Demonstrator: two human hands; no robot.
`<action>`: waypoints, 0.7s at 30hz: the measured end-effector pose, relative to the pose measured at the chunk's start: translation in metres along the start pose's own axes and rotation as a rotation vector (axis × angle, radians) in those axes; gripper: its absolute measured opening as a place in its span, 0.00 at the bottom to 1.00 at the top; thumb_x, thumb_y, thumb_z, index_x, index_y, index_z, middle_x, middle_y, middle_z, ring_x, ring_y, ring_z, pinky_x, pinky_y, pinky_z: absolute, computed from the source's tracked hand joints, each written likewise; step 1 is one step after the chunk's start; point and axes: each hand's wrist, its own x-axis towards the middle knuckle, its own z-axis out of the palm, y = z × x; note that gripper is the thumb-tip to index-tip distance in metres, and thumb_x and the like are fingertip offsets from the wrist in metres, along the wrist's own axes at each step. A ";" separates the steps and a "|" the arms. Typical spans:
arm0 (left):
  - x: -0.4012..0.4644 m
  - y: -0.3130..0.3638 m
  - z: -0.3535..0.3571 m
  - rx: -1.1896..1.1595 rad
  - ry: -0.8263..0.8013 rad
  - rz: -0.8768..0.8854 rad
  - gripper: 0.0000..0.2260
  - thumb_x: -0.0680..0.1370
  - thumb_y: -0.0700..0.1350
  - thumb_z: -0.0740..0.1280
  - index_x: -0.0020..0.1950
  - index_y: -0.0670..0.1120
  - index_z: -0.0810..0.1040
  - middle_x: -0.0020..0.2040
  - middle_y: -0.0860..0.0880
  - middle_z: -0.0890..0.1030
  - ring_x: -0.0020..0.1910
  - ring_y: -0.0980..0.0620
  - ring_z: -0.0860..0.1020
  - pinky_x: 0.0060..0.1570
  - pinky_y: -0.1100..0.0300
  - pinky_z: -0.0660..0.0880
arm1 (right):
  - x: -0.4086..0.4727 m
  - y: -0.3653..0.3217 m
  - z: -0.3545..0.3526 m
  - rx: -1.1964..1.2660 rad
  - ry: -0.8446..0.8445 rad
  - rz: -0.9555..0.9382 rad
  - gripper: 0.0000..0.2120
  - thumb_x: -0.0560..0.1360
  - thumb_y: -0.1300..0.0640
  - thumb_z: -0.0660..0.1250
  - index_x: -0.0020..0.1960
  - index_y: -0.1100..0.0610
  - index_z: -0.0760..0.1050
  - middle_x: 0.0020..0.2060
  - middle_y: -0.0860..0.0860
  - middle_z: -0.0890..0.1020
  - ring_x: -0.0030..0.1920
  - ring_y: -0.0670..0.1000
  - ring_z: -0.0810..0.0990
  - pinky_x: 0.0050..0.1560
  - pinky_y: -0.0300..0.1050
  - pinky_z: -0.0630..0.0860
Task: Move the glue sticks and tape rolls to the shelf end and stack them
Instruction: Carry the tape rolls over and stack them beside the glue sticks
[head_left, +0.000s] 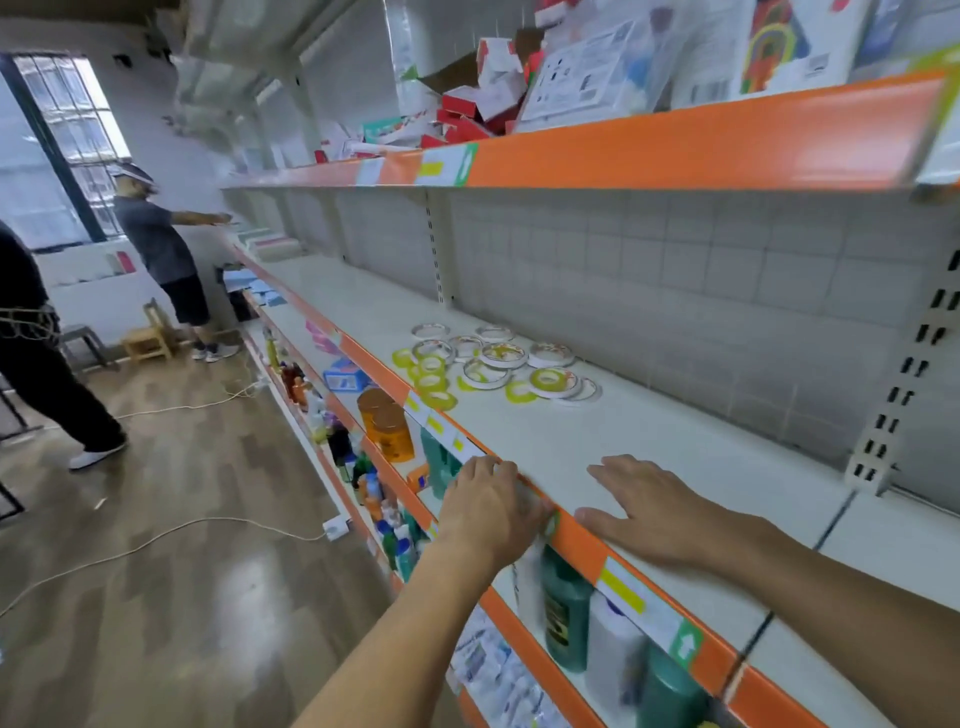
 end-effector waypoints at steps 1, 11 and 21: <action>0.013 -0.012 -0.003 -0.002 -0.007 0.015 0.28 0.80 0.62 0.58 0.72 0.45 0.67 0.72 0.44 0.67 0.73 0.45 0.62 0.71 0.51 0.61 | 0.014 -0.006 0.002 0.018 0.013 0.018 0.35 0.80 0.34 0.54 0.80 0.52 0.55 0.78 0.51 0.58 0.77 0.54 0.59 0.74 0.46 0.57; 0.142 -0.098 -0.009 0.113 -0.056 0.276 0.28 0.82 0.61 0.55 0.74 0.43 0.64 0.73 0.43 0.66 0.73 0.44 0.61 0.73 0.53 0.58 | 0.129 -0.046 0.015 0.169 0.227 0.254 0.35 0.81 0.37 0.56 0.81 0.52 0.52 0.80 0.52 0.53 0.79 0.53 0.53 0.75 0.45 0.53; 0.220 -0.102 0.020 -0.044 -0.005 0.467 0.34 0.79 0.62 0.48 0.79 0.41 0.55 0.78 0.42 0.58 0.77 0.44 0.56 0.76 0.53 0.54 | 0.176 -0.037 0.016 0.236 0.480 0.449 0.44 0.73 0.30 0.60 0.80 0.53 0.54 0.78 0.53 0.58 0.77 0.53 0.56 0.75 0.47 0.53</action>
